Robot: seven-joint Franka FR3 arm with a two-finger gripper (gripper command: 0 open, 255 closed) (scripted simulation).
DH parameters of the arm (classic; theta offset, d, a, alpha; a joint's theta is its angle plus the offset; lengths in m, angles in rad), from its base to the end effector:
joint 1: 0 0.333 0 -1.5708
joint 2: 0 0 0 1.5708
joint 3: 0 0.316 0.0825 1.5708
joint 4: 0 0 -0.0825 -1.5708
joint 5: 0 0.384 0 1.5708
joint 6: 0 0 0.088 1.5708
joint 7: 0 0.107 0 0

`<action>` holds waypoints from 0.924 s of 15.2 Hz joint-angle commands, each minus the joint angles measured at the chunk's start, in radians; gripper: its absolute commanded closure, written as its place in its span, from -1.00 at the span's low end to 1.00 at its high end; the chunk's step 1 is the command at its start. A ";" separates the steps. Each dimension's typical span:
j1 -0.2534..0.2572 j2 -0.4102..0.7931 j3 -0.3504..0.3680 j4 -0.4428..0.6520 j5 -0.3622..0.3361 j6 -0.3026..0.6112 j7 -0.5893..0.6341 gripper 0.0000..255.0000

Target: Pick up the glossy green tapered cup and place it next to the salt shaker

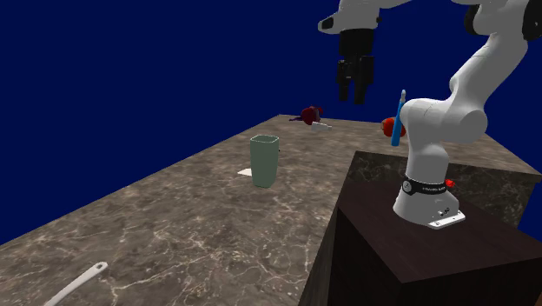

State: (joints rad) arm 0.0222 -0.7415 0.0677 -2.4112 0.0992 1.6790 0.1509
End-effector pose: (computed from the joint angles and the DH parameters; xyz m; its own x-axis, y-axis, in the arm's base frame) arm 0.3247 0.0435 0.5592 0.9961 -0.0887 0.0001 -0.0886 -0.9946 -0.0536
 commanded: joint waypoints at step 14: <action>-0.070 0.414 -0.121 0.147 -0.073 0.271 -0.167 -1.00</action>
State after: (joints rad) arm -0.0442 -0.3694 -0.0450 -2.2866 0.0281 1.9289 -0.0037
